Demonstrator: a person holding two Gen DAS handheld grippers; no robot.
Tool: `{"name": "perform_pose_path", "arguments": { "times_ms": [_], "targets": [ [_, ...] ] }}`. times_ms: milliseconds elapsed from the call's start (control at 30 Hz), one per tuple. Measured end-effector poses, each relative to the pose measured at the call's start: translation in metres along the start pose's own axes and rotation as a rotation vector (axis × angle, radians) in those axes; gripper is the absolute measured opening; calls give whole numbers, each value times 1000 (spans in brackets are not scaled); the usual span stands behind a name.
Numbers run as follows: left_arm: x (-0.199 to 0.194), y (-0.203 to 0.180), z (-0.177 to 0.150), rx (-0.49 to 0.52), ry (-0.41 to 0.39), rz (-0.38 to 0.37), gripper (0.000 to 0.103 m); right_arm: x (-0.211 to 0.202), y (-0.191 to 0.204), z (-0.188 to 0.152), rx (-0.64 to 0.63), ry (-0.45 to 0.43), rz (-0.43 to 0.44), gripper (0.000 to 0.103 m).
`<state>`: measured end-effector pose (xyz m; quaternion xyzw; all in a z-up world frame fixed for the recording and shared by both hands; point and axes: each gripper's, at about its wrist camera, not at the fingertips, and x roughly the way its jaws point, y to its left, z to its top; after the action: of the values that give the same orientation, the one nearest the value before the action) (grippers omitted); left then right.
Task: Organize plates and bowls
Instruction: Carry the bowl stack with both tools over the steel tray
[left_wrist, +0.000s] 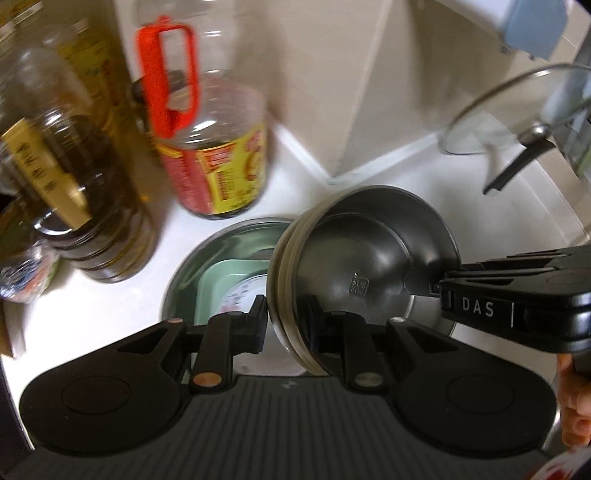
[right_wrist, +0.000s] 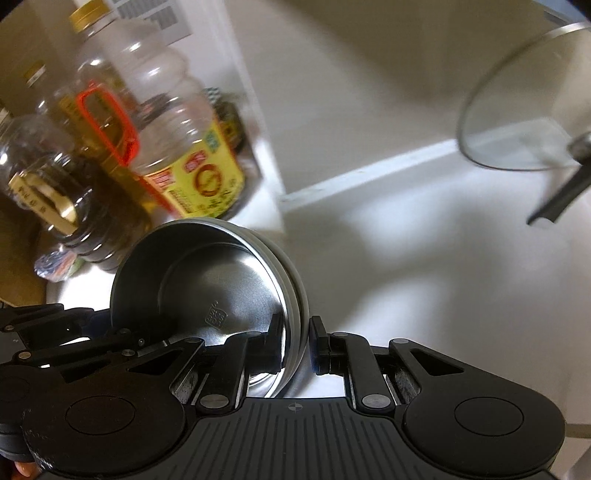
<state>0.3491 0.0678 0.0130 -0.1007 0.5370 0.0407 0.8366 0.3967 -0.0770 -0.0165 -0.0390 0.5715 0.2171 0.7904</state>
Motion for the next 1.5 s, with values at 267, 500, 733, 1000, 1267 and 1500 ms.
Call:
{"name": "perform_pose_path", "arguments": {
  "times_ms": [267, 500, 733, 1000, 1267, 1500],
  "targets": [
    [3, 32, -5, -60, 10, 39, 18, 24, 30, 5, -56, 30, 28, 14],
    [15, 47, -11, -86, 44, 47, 18, 41, 37, 5, -70, 70, 34, 14],
    [24, 49, -11, -93, 63, 54, 18, 54, 38, 5, -65, 100, 37, 14],
    [30, 50, -11, -99, 76, 57, 18, 61, 37, 3, -66, 125, 35, 14],
    [33, 51, -11, -103, 81, 57, 18, 67, 37, 3, -67, 133, 33, 14],
    [34, 52, -14, -103, 87, 55, 18, 65, 39, 2, -82, 136, 35, 14]
  ]
}}
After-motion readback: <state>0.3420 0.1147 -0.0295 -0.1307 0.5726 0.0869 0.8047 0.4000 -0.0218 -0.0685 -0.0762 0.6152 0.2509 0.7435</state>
